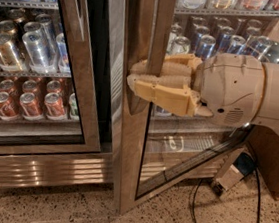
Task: Open right fridge door
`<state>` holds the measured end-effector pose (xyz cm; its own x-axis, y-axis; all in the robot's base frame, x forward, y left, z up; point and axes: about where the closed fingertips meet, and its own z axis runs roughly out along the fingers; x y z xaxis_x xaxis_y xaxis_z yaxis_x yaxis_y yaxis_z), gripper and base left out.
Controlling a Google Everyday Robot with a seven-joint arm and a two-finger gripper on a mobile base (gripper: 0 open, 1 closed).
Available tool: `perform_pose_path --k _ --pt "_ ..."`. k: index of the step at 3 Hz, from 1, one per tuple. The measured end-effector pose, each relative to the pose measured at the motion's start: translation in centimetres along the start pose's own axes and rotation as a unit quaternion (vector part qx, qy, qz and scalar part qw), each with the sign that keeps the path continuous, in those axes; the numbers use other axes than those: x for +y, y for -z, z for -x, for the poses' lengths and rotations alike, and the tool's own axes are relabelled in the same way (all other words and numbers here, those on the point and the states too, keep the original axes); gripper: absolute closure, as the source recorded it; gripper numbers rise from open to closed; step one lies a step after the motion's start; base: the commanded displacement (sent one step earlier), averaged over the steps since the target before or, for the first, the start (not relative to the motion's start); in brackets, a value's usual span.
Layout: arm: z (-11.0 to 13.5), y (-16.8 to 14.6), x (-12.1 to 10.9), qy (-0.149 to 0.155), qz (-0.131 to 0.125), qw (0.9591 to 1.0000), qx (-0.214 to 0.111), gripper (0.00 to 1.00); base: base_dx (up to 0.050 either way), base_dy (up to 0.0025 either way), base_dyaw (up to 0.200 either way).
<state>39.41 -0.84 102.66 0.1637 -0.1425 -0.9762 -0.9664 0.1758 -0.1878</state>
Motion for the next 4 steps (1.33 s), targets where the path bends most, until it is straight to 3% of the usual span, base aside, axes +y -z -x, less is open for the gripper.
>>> perform_pose_path --k 2,4 --pt "0.0 0.0 0.0 0.0 0.0 1.0 0.0 1.0 0.0 0.0 -0.187" --pt "-0.04 0.26 0.04 0.0 0.0 1.0 0.0 1.0 0.0 0.0 0.0"
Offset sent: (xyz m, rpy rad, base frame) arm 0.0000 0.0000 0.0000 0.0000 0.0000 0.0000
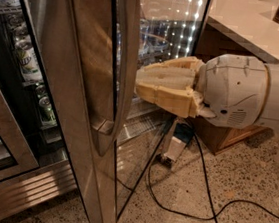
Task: Open right fridge door
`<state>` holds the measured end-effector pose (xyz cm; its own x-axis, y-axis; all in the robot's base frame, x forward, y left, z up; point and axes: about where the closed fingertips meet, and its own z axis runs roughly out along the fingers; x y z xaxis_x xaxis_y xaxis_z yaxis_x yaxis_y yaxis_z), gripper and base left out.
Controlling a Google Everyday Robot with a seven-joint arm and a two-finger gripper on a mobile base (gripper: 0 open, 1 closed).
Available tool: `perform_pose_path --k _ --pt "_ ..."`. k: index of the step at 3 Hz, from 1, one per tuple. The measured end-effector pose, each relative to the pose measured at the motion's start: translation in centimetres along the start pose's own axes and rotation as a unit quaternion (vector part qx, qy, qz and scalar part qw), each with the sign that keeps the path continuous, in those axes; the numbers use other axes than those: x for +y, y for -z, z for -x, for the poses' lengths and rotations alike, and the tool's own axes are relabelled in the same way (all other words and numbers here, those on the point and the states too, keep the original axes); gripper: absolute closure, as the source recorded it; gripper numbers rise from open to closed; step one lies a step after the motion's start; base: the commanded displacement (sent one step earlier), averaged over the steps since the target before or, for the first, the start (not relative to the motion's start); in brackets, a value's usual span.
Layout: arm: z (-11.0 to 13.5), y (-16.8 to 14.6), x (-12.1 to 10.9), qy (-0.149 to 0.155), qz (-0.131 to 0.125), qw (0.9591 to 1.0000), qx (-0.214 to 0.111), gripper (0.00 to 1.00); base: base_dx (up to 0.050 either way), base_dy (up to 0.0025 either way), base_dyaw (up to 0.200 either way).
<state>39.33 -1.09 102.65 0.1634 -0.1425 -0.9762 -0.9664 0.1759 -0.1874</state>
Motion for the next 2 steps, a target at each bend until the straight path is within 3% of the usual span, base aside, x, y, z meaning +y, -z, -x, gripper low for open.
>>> perform_pose_path --k 2 --pt "-5.8 -1.7 -0.6 -0.059 -0.013 0.9982 -0.003 1.0 0.0 0.0 0.0"
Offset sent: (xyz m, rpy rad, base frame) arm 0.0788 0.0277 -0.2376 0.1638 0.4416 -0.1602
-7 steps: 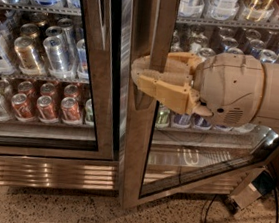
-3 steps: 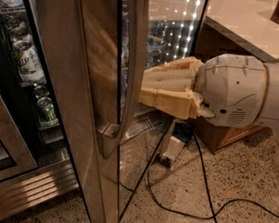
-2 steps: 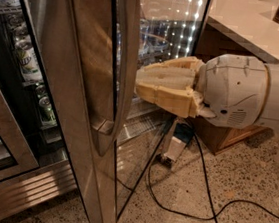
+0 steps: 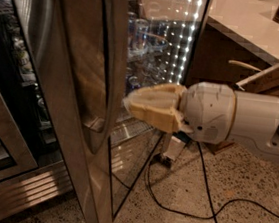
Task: Open right fridge door
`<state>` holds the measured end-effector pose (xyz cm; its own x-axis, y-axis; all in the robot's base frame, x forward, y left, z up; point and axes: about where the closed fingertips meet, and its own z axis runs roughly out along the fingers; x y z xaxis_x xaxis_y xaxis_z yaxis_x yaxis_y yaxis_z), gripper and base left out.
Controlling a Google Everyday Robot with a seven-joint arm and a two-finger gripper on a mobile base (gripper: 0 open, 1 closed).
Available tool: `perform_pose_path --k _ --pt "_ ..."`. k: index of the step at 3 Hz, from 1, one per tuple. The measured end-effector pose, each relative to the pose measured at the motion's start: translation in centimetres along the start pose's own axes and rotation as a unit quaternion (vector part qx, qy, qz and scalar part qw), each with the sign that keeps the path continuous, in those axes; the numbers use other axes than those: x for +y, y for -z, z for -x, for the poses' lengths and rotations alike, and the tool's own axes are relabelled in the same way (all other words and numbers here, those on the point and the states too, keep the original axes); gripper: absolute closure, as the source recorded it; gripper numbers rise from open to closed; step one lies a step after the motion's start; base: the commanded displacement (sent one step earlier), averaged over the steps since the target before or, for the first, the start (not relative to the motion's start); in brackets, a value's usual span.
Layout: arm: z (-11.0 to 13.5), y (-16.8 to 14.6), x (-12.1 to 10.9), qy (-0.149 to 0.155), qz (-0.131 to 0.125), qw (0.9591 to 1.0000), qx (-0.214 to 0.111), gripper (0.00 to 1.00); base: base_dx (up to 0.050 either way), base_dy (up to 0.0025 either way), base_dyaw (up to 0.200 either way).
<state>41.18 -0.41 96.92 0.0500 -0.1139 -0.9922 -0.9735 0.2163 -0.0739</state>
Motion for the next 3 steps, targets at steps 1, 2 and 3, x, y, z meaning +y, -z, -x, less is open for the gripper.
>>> perform_pose_path --k 1,2,3 --pt "-0.1 0.1 0.0 -0.001 -0.001 1.0 -0.001 1.0 0.0 0.0 0.0" --pt "-0.9 -0.3 0.6 -0.015 0.001 0.9998 -0.012 1.0 0.0 0.0 0.0" --pt "-1.6 -1.9 3.8 -0.049 0.02 0.9977 -0.042 1.0 0.0 0.0 0.0"
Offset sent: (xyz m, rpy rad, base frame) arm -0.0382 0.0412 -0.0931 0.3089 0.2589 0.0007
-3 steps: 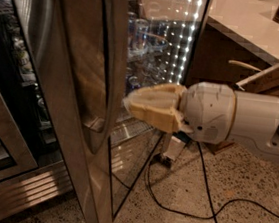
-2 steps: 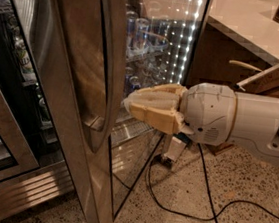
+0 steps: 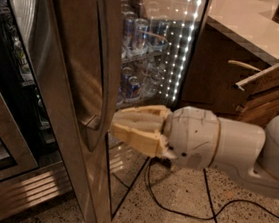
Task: Open right fridge door
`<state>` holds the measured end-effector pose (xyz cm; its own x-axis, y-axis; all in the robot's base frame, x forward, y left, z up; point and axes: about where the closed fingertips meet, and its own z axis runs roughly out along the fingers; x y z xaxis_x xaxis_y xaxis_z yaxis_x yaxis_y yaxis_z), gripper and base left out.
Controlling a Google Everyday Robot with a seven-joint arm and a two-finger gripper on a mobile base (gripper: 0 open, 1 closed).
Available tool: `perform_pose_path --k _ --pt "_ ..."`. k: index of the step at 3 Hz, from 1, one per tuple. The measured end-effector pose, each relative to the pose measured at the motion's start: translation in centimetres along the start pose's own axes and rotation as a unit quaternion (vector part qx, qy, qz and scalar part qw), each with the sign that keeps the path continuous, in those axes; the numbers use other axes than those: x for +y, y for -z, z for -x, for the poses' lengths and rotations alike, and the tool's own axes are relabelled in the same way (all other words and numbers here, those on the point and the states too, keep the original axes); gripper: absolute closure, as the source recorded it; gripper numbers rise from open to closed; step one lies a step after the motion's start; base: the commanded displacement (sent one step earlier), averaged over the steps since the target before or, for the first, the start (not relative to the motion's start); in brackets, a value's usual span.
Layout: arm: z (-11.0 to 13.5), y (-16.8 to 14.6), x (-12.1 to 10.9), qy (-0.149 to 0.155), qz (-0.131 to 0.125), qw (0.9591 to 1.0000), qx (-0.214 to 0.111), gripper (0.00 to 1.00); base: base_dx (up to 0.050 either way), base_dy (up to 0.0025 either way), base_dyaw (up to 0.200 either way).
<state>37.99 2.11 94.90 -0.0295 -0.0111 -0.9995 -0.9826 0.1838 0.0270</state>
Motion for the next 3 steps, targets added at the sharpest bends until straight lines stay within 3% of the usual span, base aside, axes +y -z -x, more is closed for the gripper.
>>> perform_pose_path --k 1,2,3 --pt "-0.1 0.0 0.3 -0.003 0.002 1.0 -0.003 1.0 0.0 0.0 0.0" --pt "0.4 1.1 3.8 -0.02 0.007 0.9993 -0.031 1.0 0.0 0.0 0.0" --pt "0.4 1.1 3.8 -0.02 0.007 0.9993 -0.031 1.0 0.0 0.0 0.0"
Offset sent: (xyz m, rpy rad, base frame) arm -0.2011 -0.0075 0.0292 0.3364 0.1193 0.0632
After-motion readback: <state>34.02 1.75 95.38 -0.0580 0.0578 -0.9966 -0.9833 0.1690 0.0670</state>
